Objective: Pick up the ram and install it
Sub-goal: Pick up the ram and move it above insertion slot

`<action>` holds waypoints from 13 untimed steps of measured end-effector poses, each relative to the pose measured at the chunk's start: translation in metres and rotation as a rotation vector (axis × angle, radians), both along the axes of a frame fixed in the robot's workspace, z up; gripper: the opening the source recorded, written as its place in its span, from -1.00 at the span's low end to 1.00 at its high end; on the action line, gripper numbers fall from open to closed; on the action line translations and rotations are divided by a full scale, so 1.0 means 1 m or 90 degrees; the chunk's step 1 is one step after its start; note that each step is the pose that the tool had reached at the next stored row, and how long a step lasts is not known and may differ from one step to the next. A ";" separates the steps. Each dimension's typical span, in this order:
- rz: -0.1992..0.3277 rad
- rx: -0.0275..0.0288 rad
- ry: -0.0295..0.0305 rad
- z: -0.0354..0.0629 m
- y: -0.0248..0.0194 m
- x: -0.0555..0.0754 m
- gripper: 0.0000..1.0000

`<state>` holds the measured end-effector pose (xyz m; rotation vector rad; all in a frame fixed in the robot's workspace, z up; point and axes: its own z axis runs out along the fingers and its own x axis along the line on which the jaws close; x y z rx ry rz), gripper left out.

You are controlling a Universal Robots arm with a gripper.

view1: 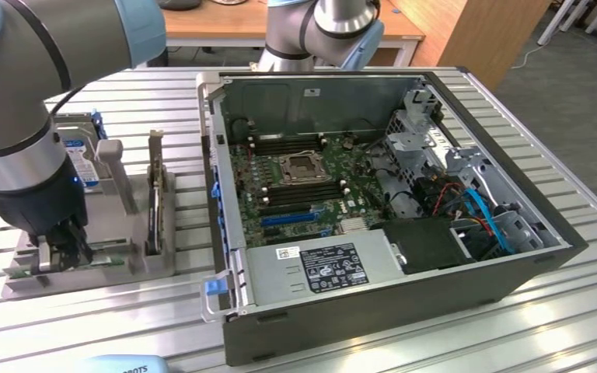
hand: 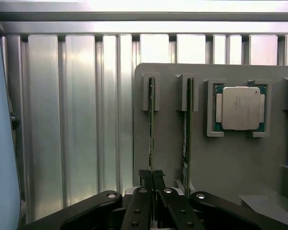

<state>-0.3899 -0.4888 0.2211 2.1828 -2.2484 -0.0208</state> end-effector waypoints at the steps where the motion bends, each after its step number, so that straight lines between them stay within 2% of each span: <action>1: 0.000 0.0000 0.0000 0.0023 0.0000 0.000 -0.76; 13: 0.000 0.0000 0.0000 0.0379 0.0000 0.000 -0.76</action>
